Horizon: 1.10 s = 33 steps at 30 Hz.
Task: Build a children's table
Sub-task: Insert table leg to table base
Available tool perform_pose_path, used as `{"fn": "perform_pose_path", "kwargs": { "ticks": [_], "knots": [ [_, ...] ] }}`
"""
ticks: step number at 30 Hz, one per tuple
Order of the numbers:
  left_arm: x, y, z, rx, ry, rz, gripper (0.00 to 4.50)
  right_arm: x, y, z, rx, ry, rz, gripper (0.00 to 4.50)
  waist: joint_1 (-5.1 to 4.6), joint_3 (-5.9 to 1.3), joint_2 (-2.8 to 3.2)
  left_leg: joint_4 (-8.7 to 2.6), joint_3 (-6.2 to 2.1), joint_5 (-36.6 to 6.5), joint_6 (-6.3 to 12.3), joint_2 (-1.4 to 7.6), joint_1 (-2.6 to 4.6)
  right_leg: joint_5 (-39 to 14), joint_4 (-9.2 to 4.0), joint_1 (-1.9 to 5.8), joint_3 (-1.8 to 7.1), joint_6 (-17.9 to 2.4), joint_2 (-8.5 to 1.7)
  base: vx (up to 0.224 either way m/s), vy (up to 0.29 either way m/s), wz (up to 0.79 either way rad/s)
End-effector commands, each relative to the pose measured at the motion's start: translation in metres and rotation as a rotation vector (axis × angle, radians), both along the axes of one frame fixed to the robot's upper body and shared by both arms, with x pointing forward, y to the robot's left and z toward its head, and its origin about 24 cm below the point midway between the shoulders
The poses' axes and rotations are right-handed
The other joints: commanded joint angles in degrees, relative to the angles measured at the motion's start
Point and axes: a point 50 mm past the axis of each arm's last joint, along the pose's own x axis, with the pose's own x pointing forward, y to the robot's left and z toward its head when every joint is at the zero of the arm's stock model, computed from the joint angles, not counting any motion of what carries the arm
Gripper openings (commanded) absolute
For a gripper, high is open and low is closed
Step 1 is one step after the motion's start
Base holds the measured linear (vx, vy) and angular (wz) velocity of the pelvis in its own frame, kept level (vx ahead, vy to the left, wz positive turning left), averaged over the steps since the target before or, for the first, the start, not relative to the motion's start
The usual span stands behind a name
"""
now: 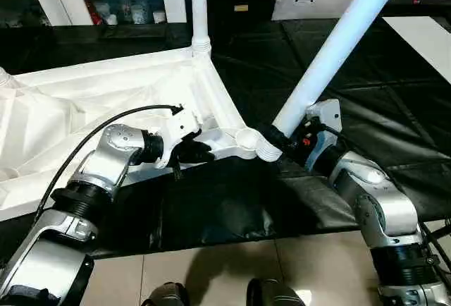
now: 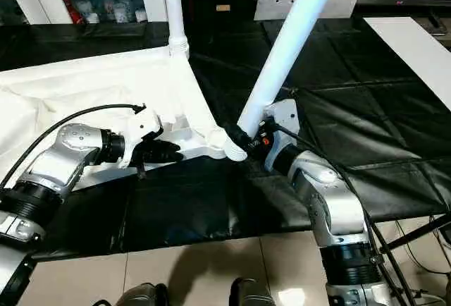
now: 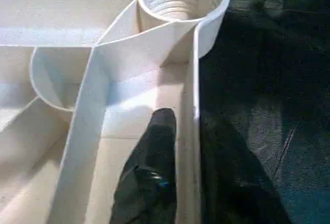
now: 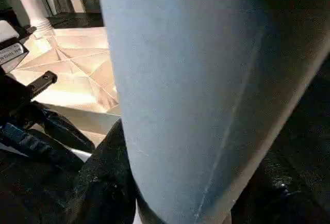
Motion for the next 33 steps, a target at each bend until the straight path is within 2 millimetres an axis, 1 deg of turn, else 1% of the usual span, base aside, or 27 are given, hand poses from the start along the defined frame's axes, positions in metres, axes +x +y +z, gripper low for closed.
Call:
{"fn": "perform_pose_path", "kwargs": {
  "ticks": [1,3,4,5,6,9,12,14,16,17,18,19,20,21,22,23,24,25,26,28,30,31,33],
  "knots": [
    [0.0,0.006,-0.001,-0.012,0.014,0.021,0.41,-0.002,0.001,0.002,-0.004,-0.003,0.013,1.88,0.18,-5.01,0.37,-3.8,-0.93,-10.5,1.34,2.37,0.5,-17.5,-4.79,3.42,2.82,-11.4,-4.36,0.0,0.0,0.0],
    [-0.001,0.004,-0.001,-0.023,0.02,0.006,0.38,-0.002,0.0,0.002,-0.003,-0.001,0.013,1.88,0.23,-5.05,0.36,-3.77,-0.92,-10.1,1.31,2.34,0.46,-17.7,-4.79,3.43,2.87,-11.2,-4.4,0.0,0.0,0.0],
    [-0.002,0.004,-0.002,-0.023,0.021,0.004,0.17,-0.002,0.001,0.002,-0.004,-0.001,0.014,1.88,0.23,-5.01,0.34,-3.81,-0.93,-10.1,1.33,2.38,0.49,-17.5,-4.77,3.35,2.86,-11.2,-4.35,0.0,0.0,0.0],
    [-0.002,0.003,-0.002,-0.028,0.023,0.002,0.17,-0.002,0.001,0.002,-0.005,-0.002,0.015,1.88,0.25,-5.06,0.4,-3.8,-0.95,-9.9,1.35,2.4,0.43,-16.9,-4.69,3.4,2.86,-11.3,-4.36,0.0,0.0,0.0],
    [-0.002,0.002,-0.003,-0.035,0.027,0.002,0.01,-0.002,0.001,0.003,-0.006,-0.002,0.017,1.88,0.24,-5.05,0.37,-3.8,-0.95,-9.8,1.38,2.4,0.43,-16.7,-4.68,3.39,2.85,-11.4,-4.35,0.0,0.0,0.0],
    [-0.003,0.0,-0.005,-0.045,0.033,-0.006,0.0,-0.002,0.002,0.003,-0.006,-0.001,0.021,1.88,0.26,-5.03,0.38,-3.8,-0.94,-9.9,1.46,2.39,0.43,-16.2,-4.64,3.43,2.85,-11.6,-4.36,0.0,0.0,0.0],
    [-0.004,-0.001,-0.006,-0.054,0.032,-0.013,0.0,-0.002,0.003,0.003,-0.007,-0.002,0.027,1.88,0.25,-4.99,0.39,-3.83,-0.94,-10.1,1.46,2.42,0.45,-16.6,-4.69,3.37,2.85,-11.5,-4.37,0.0,0.0,0.0],
    [-0.007,-0.001,-0.006,-0.064,0.017,-0.054,0.0,-0.002,0.003,0.005,-0.011,-0.004,0.035,1.88,0.24,-4.94,0.37,-3.88,-0.98,-10.2,1.49,2.41,0.39,-16.9,-4.74,3.43,2.86,-11.3,-4.37,0.0,0.0,0.0],
    [-0.008,-0.001,-0.006,-0.065,0.014,-0.067,0.0,-0.001,0.003,0.005,-0.013,-0.004,0.038,1.88,0.21,-4.98,0.35,-3.88,-0.96,-10.3,1.51,2.43,0.49,-17.0,-4.74,3.33,2.86,-11.1,-4.33,0.0,0.0,0.0],
    [-0.011,-0.001,-0.006,-0.056,0.012,-0.099,0.0,-0.001,0.004,0.006,-0.02,-0.002,0.047,1.88,0.19,-4.85,0.37,-3.91,-0.95,-10.4,1.55,2.41,0.48,-17.3,-4.82,3.28,2.9,-11.1,-4.35,0.0,0.0,0.0],
    [-0.013,-0.001,-0.006,-0.042,0.013,-0.126,0.0,0.0,0.005,0.007,-0.03,-0.001,0.058,1.88,0.14,-4.89,0.35,-3.92,-0.98,-10.2,1.52,2.43,0.42,-17.1,-4.7,3.37,2.89,-11.1,-4.36,0.0,0.0,0.0],
    [-0.018,-0.001,-0.007,-0.016,0.004,-0.181,0.0,0.001,0.008,0.008,-0.056,0.009,0.09,1.88,0.01,-4.76,0.07,-4.01,-0.99,-9.7,1.72,2.45,0.32,-16.6,-4.65,3.39,2.92,-11.2,-4.34,0.0,0.0,0.0],
    [-0.02,-0.002,-0.007,-0.015,0.004,-0.2,0.0,0.001,0.01,0.008,-0.067,0.014,0.107,1.88,-0.02,-4.73,0.18,-4.04,-1.01,-9.7,1.79,2.51,0.37,-16.7,-4.62,3.34,2.92,-11.2,-4.33,0.0,0.0,0.0],
    [-0.021,-0.002,-0.007,-0.018,0.005,-0.209,0.0,0.001,0.011,0.008,-0.077,0.021,0.124,1.88,-0.1,-4.69,0.1,-4.02,-0.85,-9.7,1.87,2.63,0.59,-16.3,-4.65,3.11,3.01,-11.4,-4.31,0.0,0.0,0.0],
    [-0.023,-0.003,-0.006,-0.026,0.001,-0.225,0.0,0.001,0.014,0.007,-0.095,0.034,0.148,1.88,-0.04,-4.67,0.22,-4.01,-0.87,-9.7,1.88,2.63,0.64,-16.2,-4.53,3.04,2.98,-11.6,-4.27,0.0,0.0,0.0],
    [-0.023,-0.004,-0.006,-0.033,0.0,-0.234,0.0,0.0,0.016,0.005,-0.117,0.049,0.177,1.88,-0.08,-4.54,-0.02,-4.04,-0.82,-10.0,1.87,2.55,0.5,-16.8,-4.63,3.1,2.96,-11.5,-4.27,0.0,0.0,0.0],
    [-0.024,-0.004,-0.006,-0.035,-0.002,-0.24,0.0,-0.002,0.019,0.003,-0.141,0.066,0.211,1.88,0.02,-4.54,0.13,-4.05,-0.86,-10.2,1.84,2.63,0.62,-17.3,-4.62,3.05,2.97,-11.4,-4.37,0.0,0.0,0.0],
    [-0.025,-0.004,-0.006,-0.029,-0.006,-0.247,0.0,-0.003,0.02,0.002,-0.147,0.071,0.224,1.88,0.06,-4.36,-0.08,-4.12,-0.82,-10.5,1.87,2.68,0.67,-18.3,-4.73,2.91,3.05,-10.9,-4.34,0.0,0.0,0.0],
    [-0.026,-0.003,-0.006,-0.02,-0.006,-0.254,0.0,-0.004,0.022,0.001,-0.149,0.081,0.237,1.88,0.06,-4.33,-0.21,-4.11,-0.79,-10.6,1.93,2.66,0.63,-18.7,-4.78,2.89,3.09,-10.7,-4.4,0.0,0.0,0.0],
    [-0.027,-0.002,-0.008,-0.006,-0.006,-0.261,0.0,-0.005,0.024,0.0,-0.155,0.097,0.259,1.88,0.13,-4.3,-0.07,-4.2,-0.89,-10.9,1.69,2.78,0.65,-19.6,-4.79,2.82,3.08,-10.3,-4.53,0.0,0.0,0.0],
    [-0.028,-0.001,-0.008,0.0,-0.004,-0.263,0.0,-0.005,0.026,-0.002,-0.164,0.105,0.272,1.88,0.02,-4.24,-0.32,-4.24,-0.91,-11.2,1.48,2.73,0.58,-20.3,-4.85,2.82,3.08,-10.0,-4.5,0.0,0.0,0.0],
    [-0.028,-0.001,-0.008,0.0,-0.004,-0.263,0.0,-0.005,0.026,-0.002,-0.164,0.105,0.272,1.88,-0.01,-4.22,-0.2,-4.26,-0.92,-11.2,1.28,2.74,0.64,-20.4,-4.87,2.72,3.11,-9.9,-4.49,0.0,0.0,0.0],
    [-0.029,0.0,-0.008,0.0,-0.001,-0.276,0.0,-0.004,0.028,-0.003,-0.176,0.112,0.281,1.88,-0.03,-4.19,-0.34,-4.3,-0.92,-11.3,1.15,2.75,0.64,-20.3,-4.87,2.7,3.13,-9.9,-4.49,0.0,0.0,0.0]
  ]
}}
